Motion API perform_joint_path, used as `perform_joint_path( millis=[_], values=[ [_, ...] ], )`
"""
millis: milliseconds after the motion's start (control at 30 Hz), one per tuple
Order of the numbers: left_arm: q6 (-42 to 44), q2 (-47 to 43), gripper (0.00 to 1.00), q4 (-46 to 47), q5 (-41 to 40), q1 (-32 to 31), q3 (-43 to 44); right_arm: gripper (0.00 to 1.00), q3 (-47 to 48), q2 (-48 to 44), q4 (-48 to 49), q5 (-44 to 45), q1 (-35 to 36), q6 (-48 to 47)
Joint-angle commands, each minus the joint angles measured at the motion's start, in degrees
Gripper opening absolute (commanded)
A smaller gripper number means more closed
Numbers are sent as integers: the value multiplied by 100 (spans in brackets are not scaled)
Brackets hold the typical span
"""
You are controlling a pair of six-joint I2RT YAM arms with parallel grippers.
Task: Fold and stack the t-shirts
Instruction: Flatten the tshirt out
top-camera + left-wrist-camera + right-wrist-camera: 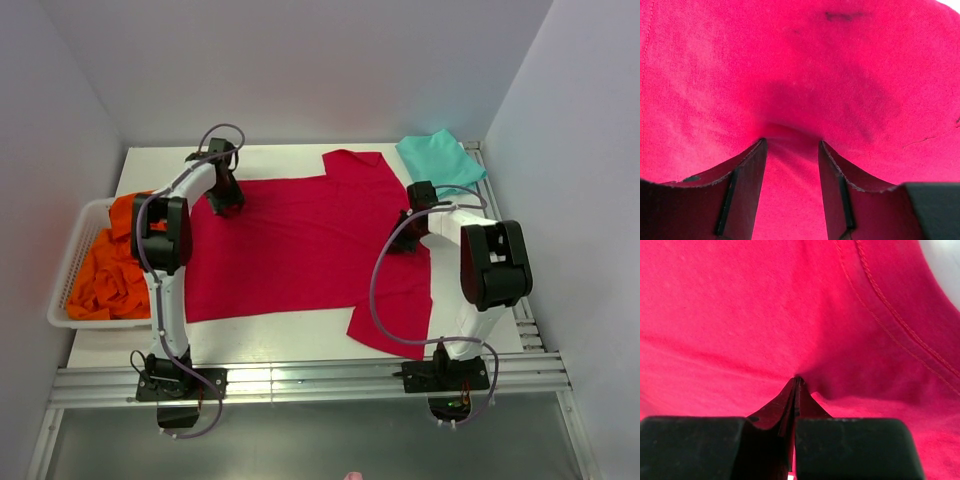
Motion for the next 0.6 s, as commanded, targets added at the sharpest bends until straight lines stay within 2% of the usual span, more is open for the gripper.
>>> perform_joint_path(
  millis=[0, 100, 133, 200, 233, 300, 333, 433, 567],
  values=[
    [179, 4, 53, 200, -62, 95, 60, 0, -225, -233, -95, 258, -44, -96],
    [223, -619, 58, 229, -150, 113, 60, 0, -199, -303, -122, 267, -53, -79],
    [215, -978, 65, 185, -176, 121, 78, 0, -172, -321, -174, 293, -44, -87],
    [145, -1383, 72, 123, -255, 121, -36, 0, -102, -365, -262, 389, -44, -105],
    [101, -1812, 82, 70, -299, 121, -141, 0, -76, -374, -280, 425, -53, -157],
    [-75, -2288, 90, 61, -265, 121, -711, 0, -75, -435, -367, 539, -79, -167],
    [-136, -2787, 91, 157, -195, 113, -1000, 0, -102, -453, -368, 530, -105, -175],
    [-312, -3640, 87, 508, 25, 113, -2710, 0, -216, -558, -350, 609, -185, -193],
    [-383, -4066, 82, 668, 166, 113, -3883, 0, -610, -707, -307, 662, -308, -167]
  ],
)
